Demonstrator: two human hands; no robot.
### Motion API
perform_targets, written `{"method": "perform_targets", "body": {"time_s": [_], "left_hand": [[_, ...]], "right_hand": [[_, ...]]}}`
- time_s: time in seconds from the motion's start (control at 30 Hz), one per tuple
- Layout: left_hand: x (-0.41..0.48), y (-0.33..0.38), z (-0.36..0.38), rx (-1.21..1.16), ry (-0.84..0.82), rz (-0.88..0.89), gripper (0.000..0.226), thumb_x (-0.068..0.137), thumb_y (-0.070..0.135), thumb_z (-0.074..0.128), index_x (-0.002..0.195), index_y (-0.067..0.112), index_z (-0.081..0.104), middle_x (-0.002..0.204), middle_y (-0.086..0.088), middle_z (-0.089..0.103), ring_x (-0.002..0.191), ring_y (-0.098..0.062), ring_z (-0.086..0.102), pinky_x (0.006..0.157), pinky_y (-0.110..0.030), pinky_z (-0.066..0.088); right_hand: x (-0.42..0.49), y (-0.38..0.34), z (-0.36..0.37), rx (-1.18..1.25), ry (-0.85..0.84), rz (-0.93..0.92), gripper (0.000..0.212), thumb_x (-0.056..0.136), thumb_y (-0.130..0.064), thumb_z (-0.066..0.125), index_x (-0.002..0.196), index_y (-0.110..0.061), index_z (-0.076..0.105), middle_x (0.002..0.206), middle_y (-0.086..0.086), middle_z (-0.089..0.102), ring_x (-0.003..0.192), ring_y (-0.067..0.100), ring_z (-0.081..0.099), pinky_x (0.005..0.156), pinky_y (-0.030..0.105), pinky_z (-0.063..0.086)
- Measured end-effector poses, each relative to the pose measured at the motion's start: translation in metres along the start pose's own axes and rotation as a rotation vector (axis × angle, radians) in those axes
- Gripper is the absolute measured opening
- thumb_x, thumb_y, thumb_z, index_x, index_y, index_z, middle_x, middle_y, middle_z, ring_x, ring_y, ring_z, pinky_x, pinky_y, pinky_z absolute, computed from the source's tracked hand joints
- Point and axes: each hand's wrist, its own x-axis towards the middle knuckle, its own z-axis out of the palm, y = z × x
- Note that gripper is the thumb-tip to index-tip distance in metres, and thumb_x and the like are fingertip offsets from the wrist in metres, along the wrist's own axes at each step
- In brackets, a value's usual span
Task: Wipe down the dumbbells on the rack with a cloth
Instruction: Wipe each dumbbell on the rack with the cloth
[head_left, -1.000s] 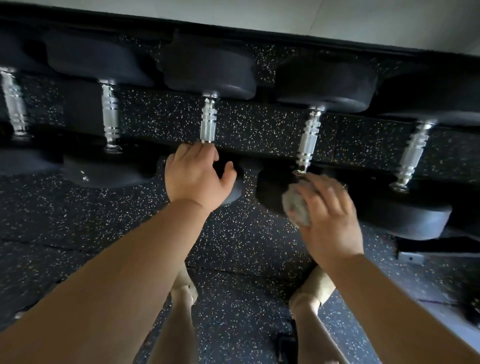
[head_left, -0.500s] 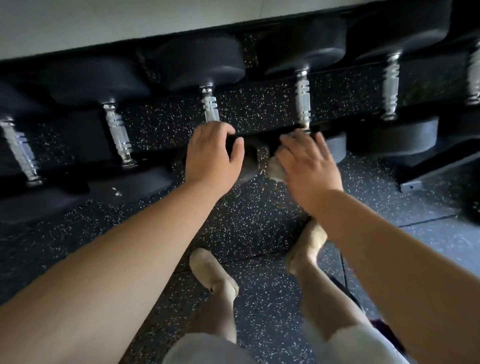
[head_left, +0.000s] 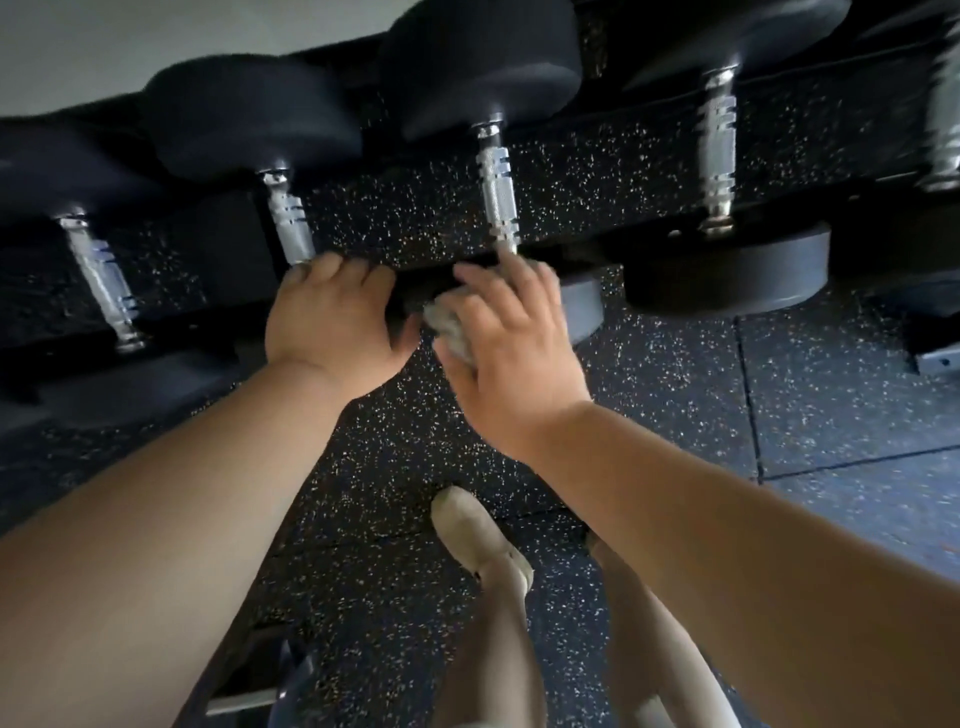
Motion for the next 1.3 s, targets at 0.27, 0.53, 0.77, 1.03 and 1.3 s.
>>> {"method": "perform_targets", "body": {"time_s": [0.27,0.53,0.77,1.03,1.3], "left_hand": [[0.0,-0.019,-0.002,-0.085,0.088,0.069,0.055,0.09,0.063,0.041,0.099,0.017,0.07,0.086,-0.005,0.069,0.088,-0.034,0.064,0.072,-0.041,0.047],[-0.003,-0.023,0.005,-0.309,0.221,-0.317,0.036,0.093,0.052,0.052,0.087,0.022,0.069,0.074,-0.001,0.065,0.071,-0.034,0.061,0.063,-0.038,0.044],[-0.003,-0.026,0.008,-0.403,0.215,-0.334,0.026,0.092,0.045,0.056,0.084,0.022,0.067,0.073,0.01,0.058,0.07,-0.019,0.05,0.062,-0.032,0.035],[-0.002,-0.027,0.014,-0.396,0.224,-0.289,0.032,0.087,0.051,0.048,0.078,0.024,0.061,0.071,0.005,0.064,0.066,-0.025,0.056,0.058,-0.031,0.035],[0.0,-0.028,0.016,-0.399,0.218,-0.284,0.032,0.086,0.051,0.05,0.078,0.022,0.063,0.069,0.004,0.064,0.065,-0.024,0.055,0.056,-0.032,0.037]], "right_hand": [[-0.014,0.061,-0.014,-0.022,-0.015,0.122,0.048,0.097,-0.022,0.061,0.142,-0.008,0.051,0.15,0.015,0.046,0.143,0.038,0.037,0.119,0.052,0.033],[0.007,0.002,0.016,-0.145,-0.061,-0.119,0.037,0.103,-0.029,0.053,0.138,-0.018,0.061,0.147,0.015,0.053,0.143,0.046,0.036,0.12,0.063,0.021],[-0.002,0.037,0.005,-0.118,-0.042,-0.218,0.039,0.096,-0.014,0.049,0.131,-0.014,0.066,0.147,0.011,0.055,0.142,0.039,0.041,0.122,0.054,0.027],[0.01,0.017,-0.006,0.2,0.063,0.412,0.051,0.091,-0.031,0.043,0.138,-0.014,0.051,0.151,0.01,0.042,0.144,0.037,0.032,0.12,0.056,0.029],[0.015,0.052,0.001,-0.013,0.051,0.024,0.04,0.099,-0.034,0.05,0.124,-0.005,0.063,0.124,0.012,0.063,0.117,0.034,0.056,0.108,0.044,0.042]]}}
